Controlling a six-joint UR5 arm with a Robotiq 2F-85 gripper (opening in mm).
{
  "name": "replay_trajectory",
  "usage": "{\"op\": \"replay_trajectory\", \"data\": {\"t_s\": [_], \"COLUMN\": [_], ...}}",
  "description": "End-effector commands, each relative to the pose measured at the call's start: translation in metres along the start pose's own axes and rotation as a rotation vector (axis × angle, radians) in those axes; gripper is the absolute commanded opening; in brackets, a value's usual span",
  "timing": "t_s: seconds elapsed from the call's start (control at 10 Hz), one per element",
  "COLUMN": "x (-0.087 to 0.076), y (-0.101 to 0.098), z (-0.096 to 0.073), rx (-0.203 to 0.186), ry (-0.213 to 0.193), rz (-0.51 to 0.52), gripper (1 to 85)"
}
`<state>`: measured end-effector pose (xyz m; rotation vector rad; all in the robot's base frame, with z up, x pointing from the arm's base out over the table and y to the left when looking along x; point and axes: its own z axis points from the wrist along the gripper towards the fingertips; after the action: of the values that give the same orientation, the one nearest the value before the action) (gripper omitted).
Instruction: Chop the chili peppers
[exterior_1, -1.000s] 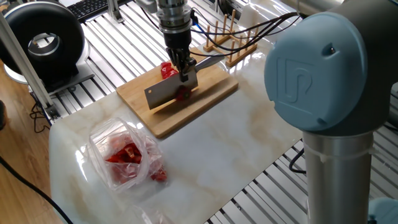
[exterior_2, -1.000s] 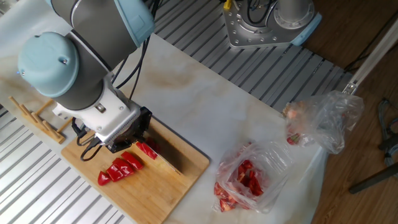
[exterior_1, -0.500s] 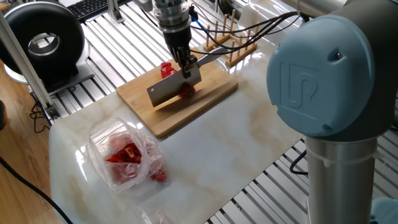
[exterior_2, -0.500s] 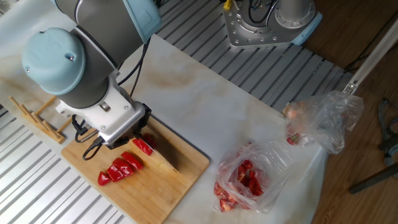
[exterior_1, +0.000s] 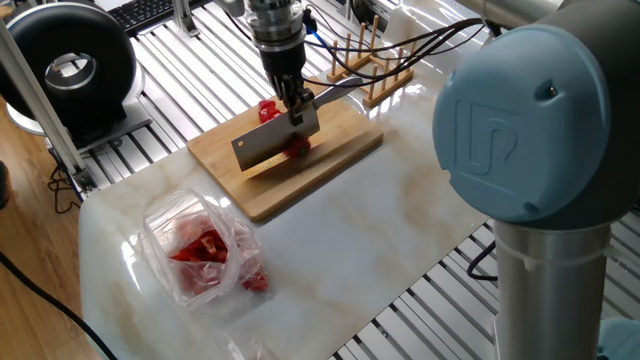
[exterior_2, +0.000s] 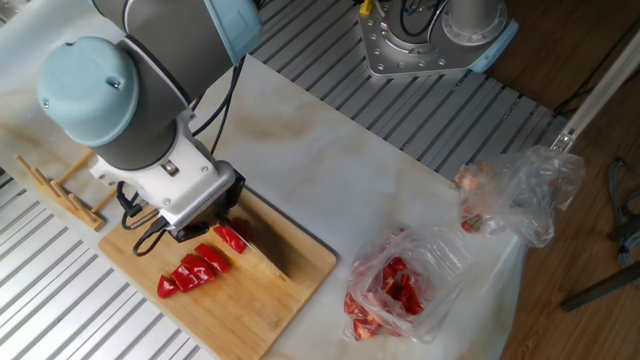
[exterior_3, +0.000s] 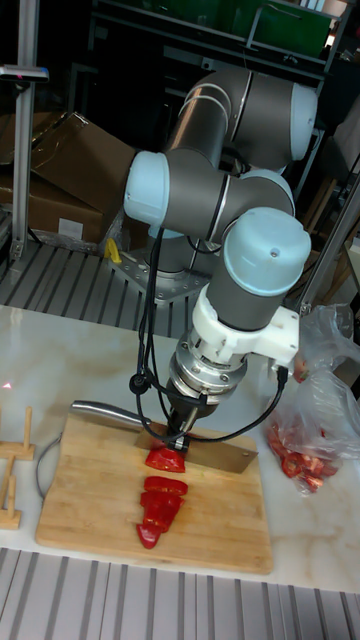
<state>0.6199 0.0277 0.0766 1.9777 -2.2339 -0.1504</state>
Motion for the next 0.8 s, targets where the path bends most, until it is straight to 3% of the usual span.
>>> {"op": "replay_trajectory", "data": {"t_s": [0.0,0.7], "x": [0.0015,0.0114], "y": [-0.0060,-0.0070], "z": [0.0059,0.0101], "rx": [0.023,0.044], "ry": [-0.006,-0.011], "rz": [0.007,-0.013], "gripper": [1.3,1.3]}}
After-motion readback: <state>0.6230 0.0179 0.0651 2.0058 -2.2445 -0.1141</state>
